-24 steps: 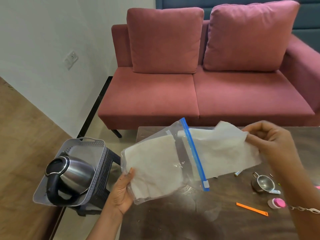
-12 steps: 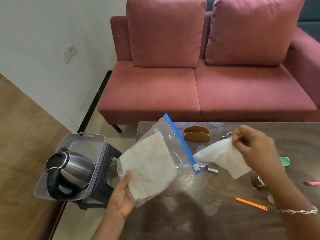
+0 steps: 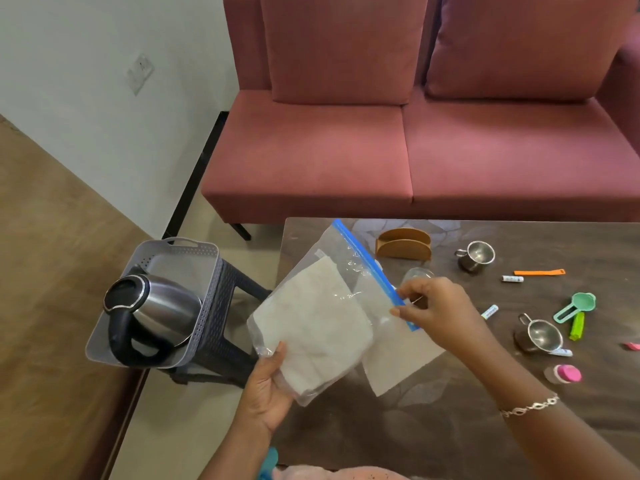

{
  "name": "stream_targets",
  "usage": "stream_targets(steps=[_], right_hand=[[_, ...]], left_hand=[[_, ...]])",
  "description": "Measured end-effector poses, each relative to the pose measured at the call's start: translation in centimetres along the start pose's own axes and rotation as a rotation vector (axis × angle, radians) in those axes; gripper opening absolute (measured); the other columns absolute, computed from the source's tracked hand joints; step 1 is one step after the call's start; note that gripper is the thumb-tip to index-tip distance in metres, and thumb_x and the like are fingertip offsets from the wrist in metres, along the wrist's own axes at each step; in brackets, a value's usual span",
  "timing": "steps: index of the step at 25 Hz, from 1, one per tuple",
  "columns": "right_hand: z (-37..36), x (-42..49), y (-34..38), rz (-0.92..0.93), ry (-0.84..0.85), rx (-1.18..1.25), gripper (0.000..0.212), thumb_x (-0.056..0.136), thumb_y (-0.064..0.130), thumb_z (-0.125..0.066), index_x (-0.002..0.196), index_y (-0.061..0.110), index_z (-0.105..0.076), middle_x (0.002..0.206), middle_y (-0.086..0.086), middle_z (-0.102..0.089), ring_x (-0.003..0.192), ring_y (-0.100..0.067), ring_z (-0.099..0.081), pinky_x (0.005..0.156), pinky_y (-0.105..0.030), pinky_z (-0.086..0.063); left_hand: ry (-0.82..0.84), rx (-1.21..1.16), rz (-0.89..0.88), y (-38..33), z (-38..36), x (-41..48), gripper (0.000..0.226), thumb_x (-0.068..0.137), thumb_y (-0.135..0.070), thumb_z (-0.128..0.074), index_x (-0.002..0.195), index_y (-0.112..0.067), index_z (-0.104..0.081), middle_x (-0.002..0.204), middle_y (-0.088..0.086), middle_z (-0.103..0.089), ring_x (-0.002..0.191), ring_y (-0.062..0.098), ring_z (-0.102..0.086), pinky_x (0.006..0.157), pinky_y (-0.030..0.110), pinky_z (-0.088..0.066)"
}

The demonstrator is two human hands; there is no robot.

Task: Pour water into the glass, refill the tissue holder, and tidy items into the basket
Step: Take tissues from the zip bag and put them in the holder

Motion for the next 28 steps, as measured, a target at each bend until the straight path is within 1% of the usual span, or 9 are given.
stream_targets(steps=[4, 7, 9, 12, 14, 17, 20, 23, 28], right_hand=[[-1.8, 1.2, -0.5, 0.001, -0.04, -0.119, 0.018, 0.083, 0.013, -0.064, 0.101, 0.014, -0.069, 0.087, -0.003, -0.066, 0.078, -0.014, -0.056, 0.068, -0.022, -0.043], [-4.0, 2.5, -0.3, 0.11, 0.082, -0.234, 0.019, 0.086, 0.013, -0.06, 0.102, 0.015, -0.068, 0.101, -0.005, -0.069, 0.092, -0.021, -0.061, 0.08, -0.03, -0.047], [-5.9, 3.1, 0.1, 0.21, 0.167, -0.336, 0.02, 0.087, 0.013, -0.057, 0.104, 0.016, -0.067, 0.105, -0.005, -0.069, 0.095, -0.024, -0.06, 0.081, -0.034, -0.047], [-9.5, 3.4, 0.3, 0.319, 0.286, -0.453, 0.022, 0.087, 0.014, -0.053, 0.106, 0.02, -0.064, 0.106, -0.004, -0.067, 0.097, -0.028, -0.059, 0.08, -0.038, -0.048], [-12.0, 3.0, 0.4, 0.4, 0.347, -0.543, 0.026, 0.085, 0.011, -0.051, 0.105, 0.023, -0.063, 0.105, -0.002, -0.067, 0.095, -0.028, -0.06, 0.076, -0.036, -0.048], [-14.7, 2.0, 0.2, 0.466, 0.433, -0.588, 0.032, 0.081, 0.005, -0.049, 0.104, 0.023, -0.062, 0.103, -0.001, -0.066, 0.091, -0.028, -0.061, 0.068, -0.033, -0.043], [-15.6, 1.6, 0.1, 0.46, 0.496, -0.55, 0.03, 0.083, 0.007, -0.051, 0.104, 0.025, -0.063, 0.1, 0.002, -0.067, 0.089, -0.023, -0.062, 0.068, -0.032, -0.044], [-15.0, 2.1, 0.0, 0.385, 0.57, -0.44, 0.024, 0.085, 0.01, -0.056, 0.105, 0.02, -0.065, 0.102, 0.002, -0.068, 0.094, -0.019, -0.061, 0.076, -0.03, -0.045], [-15.8, 4.8, -1.3, 0.318, 0.581, -0.51, 0.022, 0.086, 0.013, -0.056, 0.105, 0.018, -0.065, 0.103, -0.003, -0.068, 0.095, -0.023, -0.059, 0.076, -0.03, -0.045]], left_hand=[[-0.09, 0.102, 0.05, 0.7, 2.8, -0.3, 0.085, 0.035, -0.011, -0.094, 0.112, -0.01, -0.059, 0.108, 0.014, -0.07, 0.096, 0.029, -0.068, 0.078, 0.051, -0.055], [-0.32, 0.258, 0.178, 2.0, 6.5, -0.5, 0.05, 0.074, -0.001, -0.068, 0.121, -0.006, -0.052, 0.102, 0.013, -0.068, 0.088, 0.028, -0.067, 0.067, 0.041, -0.059], [-0.461, 0.412, 0.318, 3.1, 9.0, -1.3, 0.038, 0.085, -0.002, -0.059, 0.122, -0.003, -0.052, 0.095, 0.011, -0.066, 0.086, 0.024, -0.062, 0.065, 0.037, -0.056], [-0.608, 0.566, 0.4, 3.3, 11.5, -2.4, 0.036, 0.086, -0.001, -0.06, 0.121, -0.001, -0.052, 0.09, 0.01, -0.063, 0.088, 0.025, -0.059, 0.073, 0.036, -0.047], [-0.65, 0.726, 0.291, 2.0, 12.2, -2.3, 0.044, 0.083, -0.001, -0.063, 0.125, -0.006, -0.047, 0.095, 0.009, -0.059, 0.086, 0.024, -0.055, 0.071, 0.033, -0.045], [-0.483, 0.999, 0.001, -0.5, 10.9, -1.2, 0.068, 0.074, 0.004, -0.071, 0.132, -0.015, -0.041, 0.111, 0.008, -0.049, 0.095, 0.023, -0.052, 0.077, 0.03, -0.043], [-0.33, 1.141, -0.153, -2.9, 8.9, -0.9, 0.042, 0.066, -0.009, -0.079, 0.102, -0.022, -0.06, 0.098, 0.0, -0.061, 0.094, 0.018, -0.055, 0.079, 0.02, -0.044], [-0.237, 1.235, -0.102, -4.4, 8.8, -0.9, 0.026, 0.059, -0.028, -0.076, 0.081, -0.022, -0.063, 0.086, 0.003, -0.067, 0.084, 0.019, -0.061, 0.079, 0.029, -0.048], [-0.17, 1.35, 0.124, -4.0, 8.6, 0.4, 0.015, 0.079, -0.013, -0.07, 0.072, -0.017, -0.057, 0.077, 0.001, -0.061, 0.072, 0.013, -0.056, 0.063, 0.02, -0.045]])
Point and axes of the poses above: each hand's wrist, its own x-axis towards the middle knuckle, its own z-axis out of the back of the hand, y = z × x, the point moved 4 cm from there along x, towards the middle knuckle
